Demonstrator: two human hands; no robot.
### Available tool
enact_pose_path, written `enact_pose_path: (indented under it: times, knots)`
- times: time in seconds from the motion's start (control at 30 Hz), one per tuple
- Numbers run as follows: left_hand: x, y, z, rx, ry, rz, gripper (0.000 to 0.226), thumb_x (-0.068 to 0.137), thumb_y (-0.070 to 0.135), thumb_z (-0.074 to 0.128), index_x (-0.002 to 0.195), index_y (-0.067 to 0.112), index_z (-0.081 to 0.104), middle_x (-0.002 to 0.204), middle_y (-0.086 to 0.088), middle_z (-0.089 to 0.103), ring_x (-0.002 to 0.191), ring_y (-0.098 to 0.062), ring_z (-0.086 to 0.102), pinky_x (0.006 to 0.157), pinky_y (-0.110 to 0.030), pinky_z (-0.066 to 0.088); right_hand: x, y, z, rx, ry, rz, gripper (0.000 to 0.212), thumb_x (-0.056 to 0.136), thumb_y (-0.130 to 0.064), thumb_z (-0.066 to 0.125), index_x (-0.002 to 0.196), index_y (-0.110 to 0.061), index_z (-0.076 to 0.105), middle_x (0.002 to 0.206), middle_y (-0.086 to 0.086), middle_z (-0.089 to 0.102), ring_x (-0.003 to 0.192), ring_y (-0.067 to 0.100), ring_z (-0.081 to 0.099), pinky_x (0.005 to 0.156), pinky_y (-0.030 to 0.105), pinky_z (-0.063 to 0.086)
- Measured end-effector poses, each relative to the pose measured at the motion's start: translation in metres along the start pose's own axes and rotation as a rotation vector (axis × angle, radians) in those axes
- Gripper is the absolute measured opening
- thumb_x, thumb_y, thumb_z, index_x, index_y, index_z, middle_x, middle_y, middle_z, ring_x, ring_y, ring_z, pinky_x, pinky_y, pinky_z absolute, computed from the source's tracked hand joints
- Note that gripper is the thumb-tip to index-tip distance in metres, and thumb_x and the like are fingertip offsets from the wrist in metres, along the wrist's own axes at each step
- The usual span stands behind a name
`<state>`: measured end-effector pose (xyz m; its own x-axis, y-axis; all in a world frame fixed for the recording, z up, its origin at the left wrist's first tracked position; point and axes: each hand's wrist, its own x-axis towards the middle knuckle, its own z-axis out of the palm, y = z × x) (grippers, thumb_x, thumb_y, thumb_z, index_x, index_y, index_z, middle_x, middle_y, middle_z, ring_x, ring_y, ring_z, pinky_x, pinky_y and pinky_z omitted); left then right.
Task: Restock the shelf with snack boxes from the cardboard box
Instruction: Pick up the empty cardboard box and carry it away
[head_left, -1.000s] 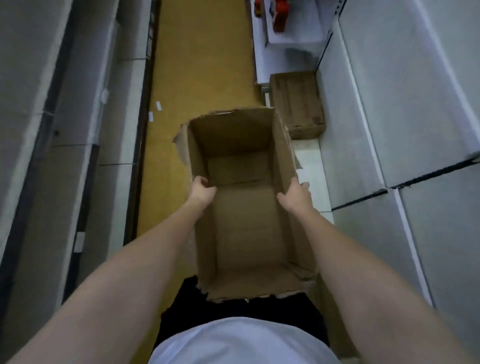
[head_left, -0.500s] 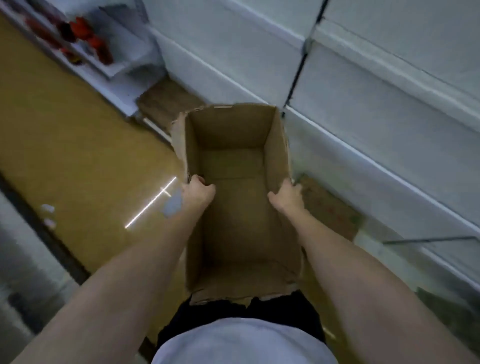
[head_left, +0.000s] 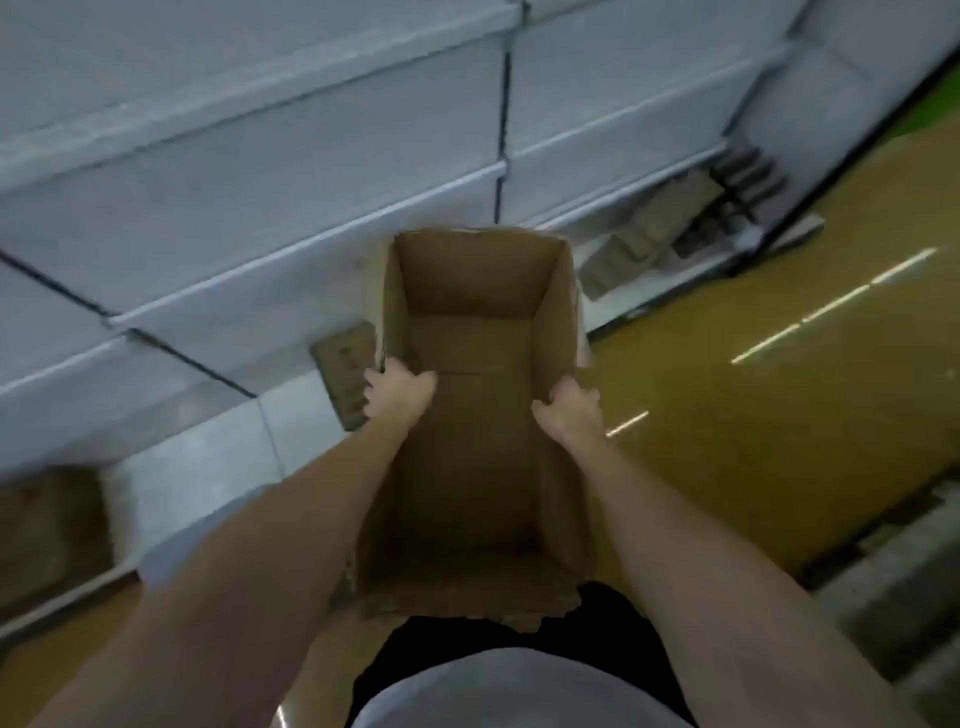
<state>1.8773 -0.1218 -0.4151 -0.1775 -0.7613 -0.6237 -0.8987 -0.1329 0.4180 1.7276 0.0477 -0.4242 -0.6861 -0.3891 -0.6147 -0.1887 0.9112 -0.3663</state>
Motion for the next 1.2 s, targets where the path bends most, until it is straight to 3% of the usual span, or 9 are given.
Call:
enact_pose_path:
  times: [0.17,0.27,0.37,0.5,0.67,0.77,0.9,1.0,1.2]
  knots:
    - [-0.034,0.117,0.105,0.183,-0.152,0.206,0.072,0.092,0.045,0.055,0.148,0.005,0.033,0.151,-0.013,0.03,0.132,-0.038,0.041,0.109,-0.048,0.039,0.02,0.124,-0.067,0.185,0.129,0.215,0.048,0.088,-0.046,0.059,0.113,-0.005,0.06,0.118,0.02,0.062,0.106,0.036,0.061,0.091,0.037,0.052]
    - [-0.055,0.175,0.168,0.228,-0.215,0.286,0.068,0.092,0.044,0.058,0.144,0.005,0.039,0.138,-0.013,0.045,0.123,-0.035,0.051,0.105,-0.046,0.045,0.023,0.188,-0.11,0.281,0.161,0.34,0.047,0.094,-0.043,0.058,0.12,-0.004,0.057,0.121,0.017,0.058,0.115,0.036,0.057,0.092,0.038,0.049]
    - [-0.077,0.224,0.226,0.265,-0.24,0.352,0.07,0.091,0.043,0.06,0.144,0.005,0.037,0.139,-0.012,0.043,0.122,-0.034,0.052,0.103,-0.047,0.047,0.033,0.249,-0.144,0.318,0.168,0.402,0.043,0.095,-0.045,0.057,0.114,-0.007,0.058,0.113,0.015,0.059,0.114,0.034,0.057,0.089,0.038,0.049]
    - [-0.1,0.285,0.293,0.31,-0.254,0.443,0.071,0.089,0.043,0.06,0.142,0.002,0.038,0.136,-0.014,0.046,0.12,-0.036,0.053,0.102,-0.048,0.048,0.054,0.312,-0.187,0.361,0.205,0.437,0.042,0.09,-0.053,0.055,0.095,-0.012,0.055,0.099,0.012,0.059,0.087,0.028,0.061,0.065,0.034,0.049]
    - [-0.113,0.365,0.355,0.381,-0.265,0.546,0.07,0.089,0.044,0.059,0.141,-0.001,0.043,0.138,-0.016,0.046,0.123,-0.039,0.051,0.104,-0.05,0.044,0.077,0.358,-0.25,0.43,0.278,0.515,0.045,0.091,-0.051,0.057,0.113,-0.011,0.055,0.117,0.013,0.056,0.098,0.03,0.061,0.087,0.043,0.055]
    - [-0.109,0.413,0.385,0.375,-0.307,0.587,0.069,0.085,0.046,0.058,0.139,0.005,0.047,0.136,-0.013,0.05,0.119,-0.037,0.054,0.101,-0.051,0.047,0.103,0.384,-0.286,0.436,0.319,0.534,0.039,0.093,-0.047,0.057,0.103,-0.01,0.061,0.104,0.01,0.061,0.088,0.026,0.065,0.081,0.044,0.059]
    - [-0.096,0.486,0.438,0.385,-0.354,0.62,0.071,0.079,0.052,0.057,0.135,0.007,0.053,0.137,-0.009,0.053,0.117,-0.036,0.056,0.098,-0.05,0.049,0.15,0.413,-0.342,0.445,0.391,0.595,0.037,0.094,-0.046,0.056,0.103,-0.011,0.058,0.107,0.008,0.056,0.092,0.026,0.063,0.083,0.044,0.057]
    - [-0.087,0.548,0.483,0.389,-0.389,0.638,0.074,0.078,0.051,0.055,0.138,0.008,0.051,0.136,-0.009,0.053,0.117,-0.034,0.056,0.098,-0.05,0.05,0.192,0.432,-0.39,0.461,0.416,0.628,0.032,0.093,-0.045,0.057,0.097,-0.014,0.06,0.1,0.01,0.063,0.084,0.024,0.065,0.075,0.042,0.06]
    - [-0.083,0.682,0.554,0.441,-0.379,0.689,0.081,0.075,0.058,0.053,0.142,0.013,0.048,0.141,-0.008,0.052,0.122,-0.033,0.055,0.101,-0.047,0.049,0.258,0.469,-0.488,0.553,0.448,0.682,0.024,0.096,-0.037,0.058,0.095,-0.014,0.061,0.09,0.005,0.065,0.079,0.018,0.065,0.073,0.036,0.058]
